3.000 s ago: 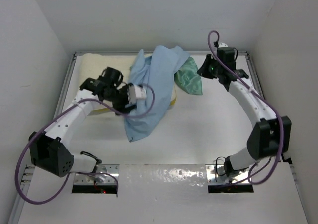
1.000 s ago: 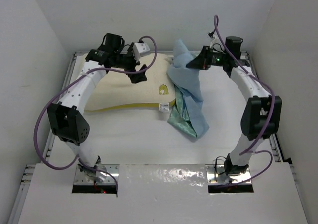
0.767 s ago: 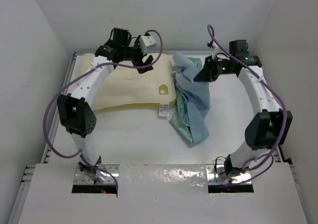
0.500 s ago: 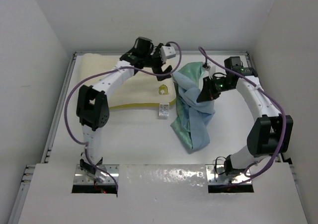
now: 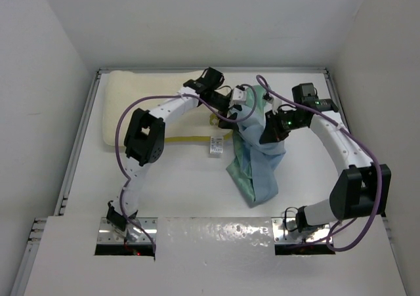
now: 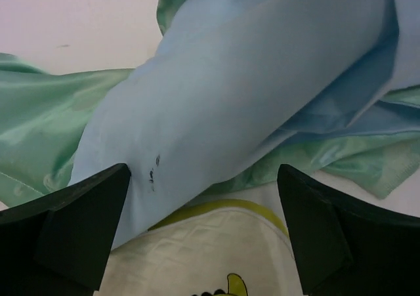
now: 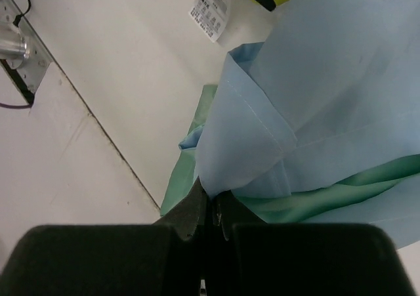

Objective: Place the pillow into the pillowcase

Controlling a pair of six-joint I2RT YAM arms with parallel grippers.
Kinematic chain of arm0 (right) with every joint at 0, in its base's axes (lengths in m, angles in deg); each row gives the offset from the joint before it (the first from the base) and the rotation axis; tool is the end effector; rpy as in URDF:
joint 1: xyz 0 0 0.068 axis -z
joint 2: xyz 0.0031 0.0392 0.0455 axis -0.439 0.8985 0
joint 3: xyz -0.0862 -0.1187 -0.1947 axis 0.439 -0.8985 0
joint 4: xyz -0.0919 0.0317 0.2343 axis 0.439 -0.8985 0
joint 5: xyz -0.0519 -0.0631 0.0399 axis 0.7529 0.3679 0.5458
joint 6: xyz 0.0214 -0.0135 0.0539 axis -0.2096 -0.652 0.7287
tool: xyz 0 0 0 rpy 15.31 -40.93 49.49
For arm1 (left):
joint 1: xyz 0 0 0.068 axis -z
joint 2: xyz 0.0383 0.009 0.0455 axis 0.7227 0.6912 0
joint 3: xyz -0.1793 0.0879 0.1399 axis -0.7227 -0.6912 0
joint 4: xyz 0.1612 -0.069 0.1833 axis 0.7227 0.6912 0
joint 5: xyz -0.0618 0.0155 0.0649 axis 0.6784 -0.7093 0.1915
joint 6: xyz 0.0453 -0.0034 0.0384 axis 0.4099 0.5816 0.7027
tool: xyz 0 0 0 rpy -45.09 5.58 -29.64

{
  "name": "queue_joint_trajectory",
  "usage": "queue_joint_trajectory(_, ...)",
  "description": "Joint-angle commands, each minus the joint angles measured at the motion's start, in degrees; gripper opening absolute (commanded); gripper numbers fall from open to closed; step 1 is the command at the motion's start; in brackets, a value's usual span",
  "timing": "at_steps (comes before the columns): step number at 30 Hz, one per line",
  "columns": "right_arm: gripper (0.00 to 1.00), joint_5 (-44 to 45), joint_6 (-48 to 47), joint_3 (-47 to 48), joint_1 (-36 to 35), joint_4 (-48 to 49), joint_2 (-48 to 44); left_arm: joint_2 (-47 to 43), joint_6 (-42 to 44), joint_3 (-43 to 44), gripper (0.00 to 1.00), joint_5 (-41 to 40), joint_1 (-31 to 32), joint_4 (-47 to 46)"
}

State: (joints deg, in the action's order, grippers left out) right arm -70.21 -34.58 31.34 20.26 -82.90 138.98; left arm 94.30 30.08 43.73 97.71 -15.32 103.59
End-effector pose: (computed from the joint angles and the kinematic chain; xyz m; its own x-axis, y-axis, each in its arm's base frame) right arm 0.2708 0.0559 0.2409 -0.8097 -0.2711 -0.5204 -0.5424 0.6841 0.4876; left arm 0.3915 -0.2757 0.2018 0.1713 0.4561 -0.8733 0.9794 -0.1747 0.1009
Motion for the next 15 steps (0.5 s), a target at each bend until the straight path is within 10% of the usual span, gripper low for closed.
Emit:
queue_joint_trajectory(1,0.00,-0.4,1.2,0.3,-0.8,4.1,-0.7,0.0,3.9,0.0,0.89,0.0,0.4,-6.4)
queue_joint_trajectory(5,0.00,0.0,1.2,0.8,-1.4,4.0,-0.2,1.9,-10.0,1.6,0.54,4.4,0.7,-16.2)
queue_joint_trajectory(6,0.00,0.1,-0.2,1.4,-1.4,2.2,0.2,2.3,-10.3,2.3,0.25,5.7,0.8,-16.0)
queue_joint_trajectory(8,0.00,0.9,-1.0,3.0,-1.5,0.5,1.3,2.8,-10.4,2.7,0.05,7.8,0.8,-14.9)
queue_joint_trajectory(15,0.00,21.1,9.3,6.6,4.9,9.4,2.5,0.6,-28.4,5.2,0.00,-0.8,-3.4,-20.1)
